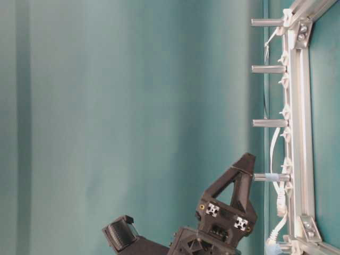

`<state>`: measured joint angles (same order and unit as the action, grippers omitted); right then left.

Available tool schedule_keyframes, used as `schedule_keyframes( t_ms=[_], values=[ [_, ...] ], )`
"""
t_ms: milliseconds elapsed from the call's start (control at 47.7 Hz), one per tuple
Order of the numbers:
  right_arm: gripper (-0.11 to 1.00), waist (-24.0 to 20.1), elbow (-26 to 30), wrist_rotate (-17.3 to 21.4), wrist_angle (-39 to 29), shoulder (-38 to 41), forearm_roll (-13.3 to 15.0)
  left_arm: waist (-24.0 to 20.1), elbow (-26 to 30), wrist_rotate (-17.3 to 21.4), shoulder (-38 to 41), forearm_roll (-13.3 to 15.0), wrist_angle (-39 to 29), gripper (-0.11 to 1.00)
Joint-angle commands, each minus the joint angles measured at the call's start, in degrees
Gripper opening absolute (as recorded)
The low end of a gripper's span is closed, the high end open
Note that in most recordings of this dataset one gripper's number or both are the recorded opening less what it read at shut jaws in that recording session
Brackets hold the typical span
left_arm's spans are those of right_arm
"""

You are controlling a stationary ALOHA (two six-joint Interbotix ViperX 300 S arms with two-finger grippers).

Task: Insert the wire through the string loop located on the right side.
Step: 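Lift the cable and carry it right toward the zip-tie loop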

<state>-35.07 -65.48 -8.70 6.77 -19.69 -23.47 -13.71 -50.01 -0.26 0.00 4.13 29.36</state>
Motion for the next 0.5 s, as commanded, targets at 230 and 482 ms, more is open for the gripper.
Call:
schedule_keyframes(
  t_ms=[230,482],
  values=[
    [0.07,4.04,-6.68,0.00,2.64,-7.65,0.09,0.18,1.14,-0.18,-1.14,-0.09,0.26,0.72],
    [0.07,9.67,-10.81,0.00,2.37,-13.97,0.09,0.18,1.32,-0.18,-1.14,-0.09,0.26,0.72]
  ],
)
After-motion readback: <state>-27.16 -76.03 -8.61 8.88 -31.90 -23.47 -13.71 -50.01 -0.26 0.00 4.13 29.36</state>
